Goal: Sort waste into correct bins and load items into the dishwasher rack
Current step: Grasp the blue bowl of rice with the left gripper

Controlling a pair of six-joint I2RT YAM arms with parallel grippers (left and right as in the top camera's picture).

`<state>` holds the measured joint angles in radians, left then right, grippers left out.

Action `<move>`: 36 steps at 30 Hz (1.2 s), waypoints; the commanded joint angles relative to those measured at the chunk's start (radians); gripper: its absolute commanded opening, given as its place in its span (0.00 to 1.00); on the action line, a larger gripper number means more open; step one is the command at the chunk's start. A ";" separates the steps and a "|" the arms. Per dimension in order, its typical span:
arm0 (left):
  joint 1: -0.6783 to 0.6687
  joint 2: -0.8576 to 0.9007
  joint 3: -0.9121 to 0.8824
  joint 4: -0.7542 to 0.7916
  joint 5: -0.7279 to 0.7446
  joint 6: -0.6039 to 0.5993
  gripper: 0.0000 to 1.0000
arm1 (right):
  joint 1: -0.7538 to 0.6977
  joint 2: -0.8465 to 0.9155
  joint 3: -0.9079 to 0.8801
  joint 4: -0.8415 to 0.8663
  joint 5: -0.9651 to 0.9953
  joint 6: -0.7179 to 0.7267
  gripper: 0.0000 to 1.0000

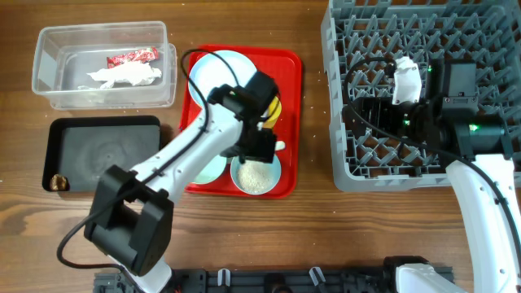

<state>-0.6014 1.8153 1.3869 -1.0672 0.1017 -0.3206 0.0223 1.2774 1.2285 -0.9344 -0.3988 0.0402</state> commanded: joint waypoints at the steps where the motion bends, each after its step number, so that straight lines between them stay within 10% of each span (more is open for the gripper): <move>1: -0.056 -0.020 0.016 0.026 -0.003 0.016 0.73 | -0.004 0.010 0.000 0.006 0.015 -0.011 1.00; 36: -0.233 0.113 -0.048 0.137 -0.093 -0.002 0.22 | -0.004 0.010 0.000 -0.001 0.014 -0.010 1.00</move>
<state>-0.8299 1.9144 1.3457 -0.9371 0.0231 -0.3019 0.0223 1.2774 1.2285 -0.9356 -0.3985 0.0402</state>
